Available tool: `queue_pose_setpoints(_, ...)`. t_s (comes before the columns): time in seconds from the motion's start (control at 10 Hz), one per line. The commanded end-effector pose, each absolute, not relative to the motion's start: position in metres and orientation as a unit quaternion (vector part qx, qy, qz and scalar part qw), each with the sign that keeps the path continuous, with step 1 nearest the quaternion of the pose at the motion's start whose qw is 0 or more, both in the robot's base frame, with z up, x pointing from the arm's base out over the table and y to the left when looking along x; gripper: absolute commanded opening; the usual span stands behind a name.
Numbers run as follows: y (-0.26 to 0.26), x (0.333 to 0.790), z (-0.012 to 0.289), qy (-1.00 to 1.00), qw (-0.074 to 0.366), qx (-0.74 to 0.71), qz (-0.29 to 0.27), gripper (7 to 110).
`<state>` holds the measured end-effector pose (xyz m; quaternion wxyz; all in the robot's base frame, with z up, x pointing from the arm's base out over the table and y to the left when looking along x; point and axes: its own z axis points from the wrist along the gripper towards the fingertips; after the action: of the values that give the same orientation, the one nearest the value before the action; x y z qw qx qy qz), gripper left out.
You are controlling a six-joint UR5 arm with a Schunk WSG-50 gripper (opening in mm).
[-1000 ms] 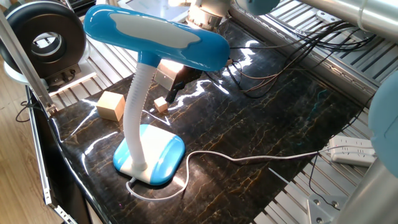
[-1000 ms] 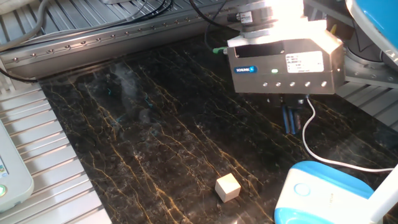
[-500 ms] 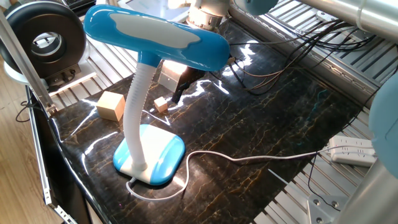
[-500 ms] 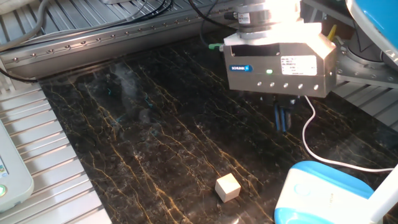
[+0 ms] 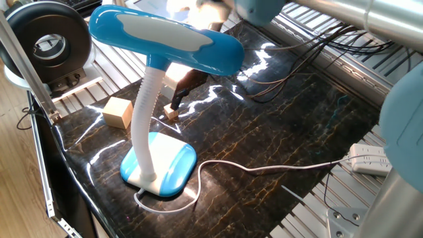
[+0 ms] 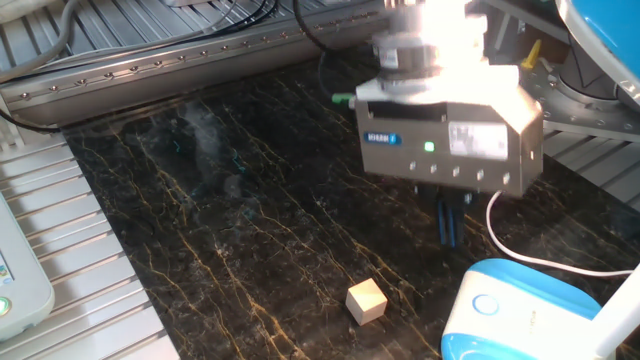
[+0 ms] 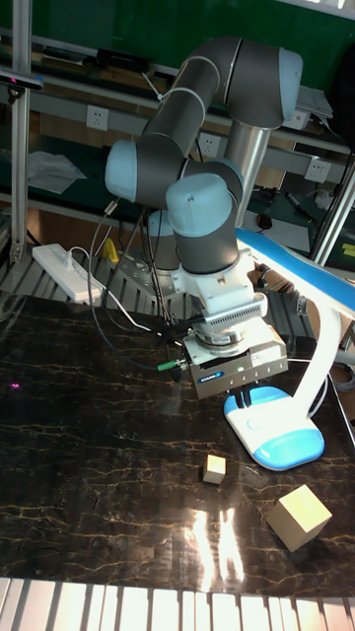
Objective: Turn off the desk lamp by pressing the button
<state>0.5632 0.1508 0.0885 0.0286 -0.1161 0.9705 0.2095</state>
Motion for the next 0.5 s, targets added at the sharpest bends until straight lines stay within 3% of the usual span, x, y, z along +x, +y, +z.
queue_pose_setpoints(0.0,0.164,0.562,0.083,0.968,0.027,-0.119,0.219,7)
queue_pose_setpoints(0.4,0.159,0.55,0.072,0.965,0.028,-0.131,0.224,7)
